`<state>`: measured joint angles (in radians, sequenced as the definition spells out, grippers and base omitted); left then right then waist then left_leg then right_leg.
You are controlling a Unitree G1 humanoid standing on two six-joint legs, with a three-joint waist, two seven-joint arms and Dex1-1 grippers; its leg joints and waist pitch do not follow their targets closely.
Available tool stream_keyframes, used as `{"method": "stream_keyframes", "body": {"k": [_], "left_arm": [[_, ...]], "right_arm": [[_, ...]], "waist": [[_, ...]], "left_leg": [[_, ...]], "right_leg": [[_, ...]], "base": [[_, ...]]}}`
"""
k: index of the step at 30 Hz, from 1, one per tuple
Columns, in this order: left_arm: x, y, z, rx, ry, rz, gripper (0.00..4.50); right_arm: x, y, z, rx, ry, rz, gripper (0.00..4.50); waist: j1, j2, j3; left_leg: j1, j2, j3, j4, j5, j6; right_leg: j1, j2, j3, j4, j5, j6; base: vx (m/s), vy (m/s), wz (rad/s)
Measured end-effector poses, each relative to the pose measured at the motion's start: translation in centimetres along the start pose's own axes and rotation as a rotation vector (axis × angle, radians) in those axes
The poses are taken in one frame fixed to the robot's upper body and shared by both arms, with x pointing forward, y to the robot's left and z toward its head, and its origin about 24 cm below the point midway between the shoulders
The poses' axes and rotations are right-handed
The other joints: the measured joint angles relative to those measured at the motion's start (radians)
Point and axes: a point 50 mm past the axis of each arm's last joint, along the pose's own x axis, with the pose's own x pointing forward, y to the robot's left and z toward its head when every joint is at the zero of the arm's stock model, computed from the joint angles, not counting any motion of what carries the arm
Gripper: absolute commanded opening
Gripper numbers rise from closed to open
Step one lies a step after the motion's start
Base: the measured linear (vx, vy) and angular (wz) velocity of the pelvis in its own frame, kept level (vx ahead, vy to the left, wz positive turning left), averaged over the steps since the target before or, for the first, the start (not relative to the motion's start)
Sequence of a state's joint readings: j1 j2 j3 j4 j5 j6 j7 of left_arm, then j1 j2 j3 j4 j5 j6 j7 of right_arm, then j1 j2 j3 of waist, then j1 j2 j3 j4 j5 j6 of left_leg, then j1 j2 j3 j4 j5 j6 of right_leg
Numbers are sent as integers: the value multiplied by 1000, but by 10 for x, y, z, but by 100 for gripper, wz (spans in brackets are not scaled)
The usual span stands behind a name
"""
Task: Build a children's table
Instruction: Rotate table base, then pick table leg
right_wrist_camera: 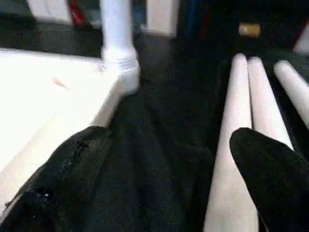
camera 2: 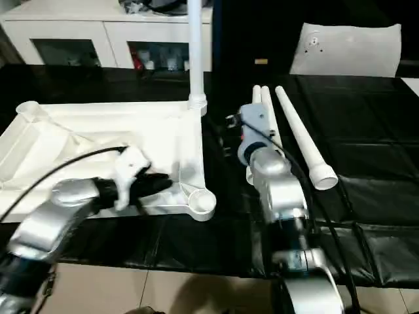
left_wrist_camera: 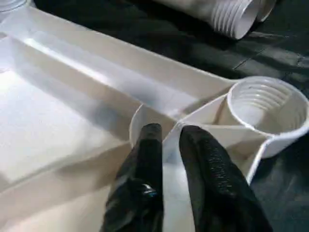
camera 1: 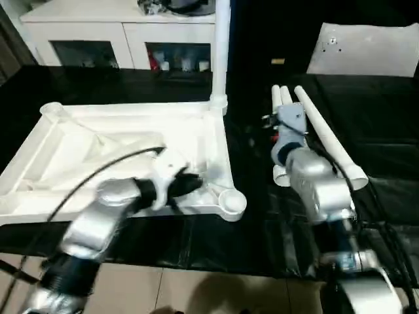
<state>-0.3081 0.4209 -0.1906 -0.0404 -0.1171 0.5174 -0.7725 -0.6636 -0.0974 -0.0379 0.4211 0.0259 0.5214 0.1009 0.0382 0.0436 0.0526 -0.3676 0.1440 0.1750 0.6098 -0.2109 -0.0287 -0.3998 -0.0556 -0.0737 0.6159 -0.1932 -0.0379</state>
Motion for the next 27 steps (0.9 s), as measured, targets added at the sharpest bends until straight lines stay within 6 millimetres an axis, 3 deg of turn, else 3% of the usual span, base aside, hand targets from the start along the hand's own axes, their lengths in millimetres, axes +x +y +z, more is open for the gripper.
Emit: {"method": "stream_keyframes", "body": {"k": [6,13,27], "left_arm": [[-16,-6,14,39,-19,-4,155],[-19,-11,21,46,-26,-21,210],[-26,-13,14,40,38,-12,219]], "right_arm": [[19,-15,9,19,97,-20,450],[28,-24,-5,41,206,-73,450],[31,-30,-22,105,303,-122,450]], "waist": [[10,2,1],[15,4,2],[15,4,2]], "left_leg": [[0,0,0,1,0,0],[0,0,0,1,0,0],[0,0,0,3,0,0]], "right_leg": [[0,0,0,0,0,0],[0,0,0,1,0,0],[0,0,-1,4,0,0]], "base": [[0,0,0],[0,0,0],[0,0,0]]}}
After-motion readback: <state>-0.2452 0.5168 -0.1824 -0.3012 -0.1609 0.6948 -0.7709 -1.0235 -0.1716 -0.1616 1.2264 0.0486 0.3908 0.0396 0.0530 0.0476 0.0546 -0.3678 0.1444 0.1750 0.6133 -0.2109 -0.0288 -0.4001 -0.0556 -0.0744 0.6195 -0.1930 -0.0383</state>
